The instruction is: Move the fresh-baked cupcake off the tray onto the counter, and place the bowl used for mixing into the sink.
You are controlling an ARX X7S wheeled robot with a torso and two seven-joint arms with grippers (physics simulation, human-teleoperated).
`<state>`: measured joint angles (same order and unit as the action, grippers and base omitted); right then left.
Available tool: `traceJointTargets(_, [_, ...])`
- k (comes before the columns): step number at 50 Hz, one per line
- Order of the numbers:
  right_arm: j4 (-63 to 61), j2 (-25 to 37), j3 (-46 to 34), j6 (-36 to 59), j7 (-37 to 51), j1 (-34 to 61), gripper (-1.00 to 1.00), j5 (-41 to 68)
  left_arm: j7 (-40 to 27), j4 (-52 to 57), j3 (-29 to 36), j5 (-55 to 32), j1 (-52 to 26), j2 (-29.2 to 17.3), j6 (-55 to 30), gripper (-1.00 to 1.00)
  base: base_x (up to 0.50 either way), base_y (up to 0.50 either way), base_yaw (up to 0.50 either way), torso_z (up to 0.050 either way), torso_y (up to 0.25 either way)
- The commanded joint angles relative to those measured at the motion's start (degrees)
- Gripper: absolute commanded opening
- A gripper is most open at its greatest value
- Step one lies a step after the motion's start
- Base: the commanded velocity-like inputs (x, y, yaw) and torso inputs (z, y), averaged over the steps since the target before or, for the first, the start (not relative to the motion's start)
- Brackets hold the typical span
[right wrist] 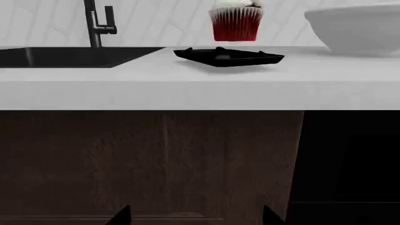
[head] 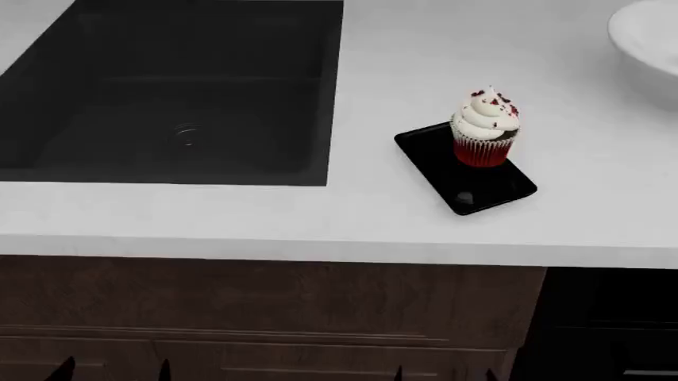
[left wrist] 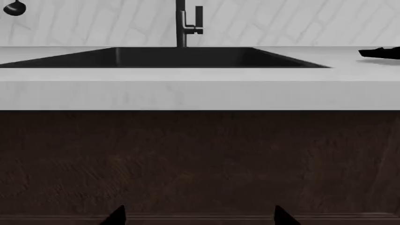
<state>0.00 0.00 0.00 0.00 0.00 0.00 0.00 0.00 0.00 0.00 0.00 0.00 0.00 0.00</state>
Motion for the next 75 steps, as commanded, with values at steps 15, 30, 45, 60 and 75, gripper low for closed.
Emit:
traceJointTargets(15, [-1.9,2.7,-3.4,2.9,4.9,0.5,1.00,1.2,-4.4,2.9,3.3,-1.8,0.0,-2.8,-0.6,1.00,0.00,0.00,0.00,0.009,0.000])
traceJointTargets(30, [-14.6,4.9,-5.6,15.2,8.2,2.4,1.00,-0.8,-6.4,12.9,5.4,-3.1,-1.7,-3.9,-10.5,1.00,0.00,0.00,0.00,0.050,0.000])
traceJointTargets(45, [-24.3,6.8,-6.1,25.7,8.0,6.1,1.00,0.4,-7.1,18.4,8.1,-5.0,-6.3,-4.3,-19.6,1.00,0.00,0.00,0.00,0.050,0.000])
traceJointTargets(60, [-27.8,9.6,-5.8,42.5,4.7,21.1,1.00,3.1,-8.3,25.3,10.1,-4.9,-18.1,-6.3,-35.0,1.00,0.00,0.00,0.00,0.050,0.000])
traceJointTargets(75, [-11.0,12.0,-6.1,43.5,2.1,41.3,1.00,3.3,-7.2,13.4,9.8,-8.1,-39.3,-4.1,-44.7,1.00,0.00,-0.01,0.00,0.050,0.002])
